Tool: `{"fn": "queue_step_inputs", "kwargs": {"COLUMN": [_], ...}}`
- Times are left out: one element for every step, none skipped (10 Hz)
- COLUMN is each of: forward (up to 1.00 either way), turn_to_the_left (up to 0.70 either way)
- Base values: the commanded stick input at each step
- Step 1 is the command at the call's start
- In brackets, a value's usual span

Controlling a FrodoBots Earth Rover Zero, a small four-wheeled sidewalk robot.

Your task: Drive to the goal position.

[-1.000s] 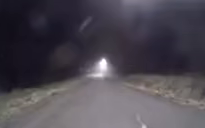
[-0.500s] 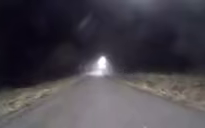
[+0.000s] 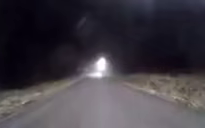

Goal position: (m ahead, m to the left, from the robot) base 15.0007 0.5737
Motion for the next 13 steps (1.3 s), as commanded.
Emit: {"fn": "queue_step_inputs", "kwargs": {"forward": [0.95, 0.95, 0.95, 0.94, 0.94, 0.95, 0.94, 0.94, 0.95, 0.95, 0.95, 0.95, 0.95], "turn_to_the_left": [0.13, 0.16, 0.19, 0.19, 0.19, 0.17, 0.06, 0.05, 0.04, 0.03, 0.03, 0.01, -0.01]}}
